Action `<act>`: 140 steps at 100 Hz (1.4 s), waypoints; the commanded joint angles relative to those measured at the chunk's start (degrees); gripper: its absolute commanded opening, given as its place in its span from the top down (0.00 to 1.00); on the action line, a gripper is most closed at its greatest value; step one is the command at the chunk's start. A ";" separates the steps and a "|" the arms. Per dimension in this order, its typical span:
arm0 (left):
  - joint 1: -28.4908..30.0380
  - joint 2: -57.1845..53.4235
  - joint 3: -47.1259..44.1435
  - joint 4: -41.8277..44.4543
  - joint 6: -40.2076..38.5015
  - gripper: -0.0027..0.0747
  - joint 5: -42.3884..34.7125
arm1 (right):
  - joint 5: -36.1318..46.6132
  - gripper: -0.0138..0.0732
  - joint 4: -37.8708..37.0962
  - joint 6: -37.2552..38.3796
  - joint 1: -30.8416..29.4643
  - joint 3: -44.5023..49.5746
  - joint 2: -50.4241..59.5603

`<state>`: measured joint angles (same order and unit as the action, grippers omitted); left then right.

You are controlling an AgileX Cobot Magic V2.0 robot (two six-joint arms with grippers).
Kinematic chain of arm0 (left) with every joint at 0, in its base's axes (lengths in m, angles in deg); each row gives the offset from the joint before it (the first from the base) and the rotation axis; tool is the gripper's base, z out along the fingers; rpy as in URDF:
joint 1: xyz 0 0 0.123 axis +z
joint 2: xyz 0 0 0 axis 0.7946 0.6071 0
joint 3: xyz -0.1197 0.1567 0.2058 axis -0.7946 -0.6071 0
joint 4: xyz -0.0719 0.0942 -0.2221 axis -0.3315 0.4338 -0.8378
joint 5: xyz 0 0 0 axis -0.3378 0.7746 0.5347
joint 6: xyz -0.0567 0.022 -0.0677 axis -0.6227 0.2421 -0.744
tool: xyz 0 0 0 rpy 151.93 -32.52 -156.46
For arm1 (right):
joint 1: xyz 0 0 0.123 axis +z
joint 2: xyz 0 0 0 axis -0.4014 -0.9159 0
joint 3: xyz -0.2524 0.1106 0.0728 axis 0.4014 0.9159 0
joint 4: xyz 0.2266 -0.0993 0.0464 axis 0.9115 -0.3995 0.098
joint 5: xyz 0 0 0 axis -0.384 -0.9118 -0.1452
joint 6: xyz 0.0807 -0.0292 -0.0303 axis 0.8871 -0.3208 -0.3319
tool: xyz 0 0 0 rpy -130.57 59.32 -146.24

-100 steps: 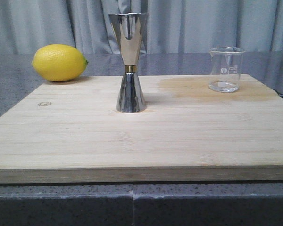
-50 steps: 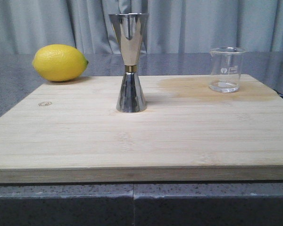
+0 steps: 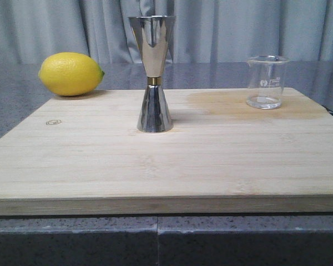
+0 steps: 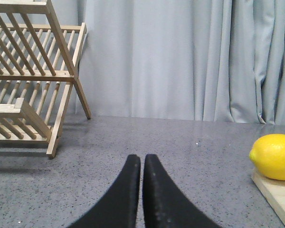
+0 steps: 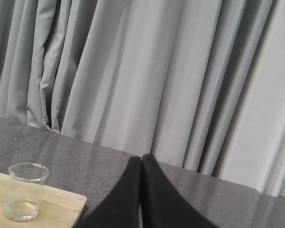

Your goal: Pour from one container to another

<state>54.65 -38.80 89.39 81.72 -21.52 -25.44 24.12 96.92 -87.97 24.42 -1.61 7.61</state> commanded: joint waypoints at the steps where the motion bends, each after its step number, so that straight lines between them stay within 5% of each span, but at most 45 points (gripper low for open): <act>1: 0.00 -1.17 -1.65 -0.87 -1.09 0.99 -3.38 | -1.43 0.92 1.04 -0.27 -0.20 -1.45 0.70; 140: -3.39 -1.26 -1.65 -0.95 -1.09 0.99 -3.17 | -1.30 0.92 1.04 -0.27 -0.20 -1.45 0.70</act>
<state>51.72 -38.80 89.39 81.25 -22.04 -23.89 24.22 96.92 -87.97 24.42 -1.61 7.61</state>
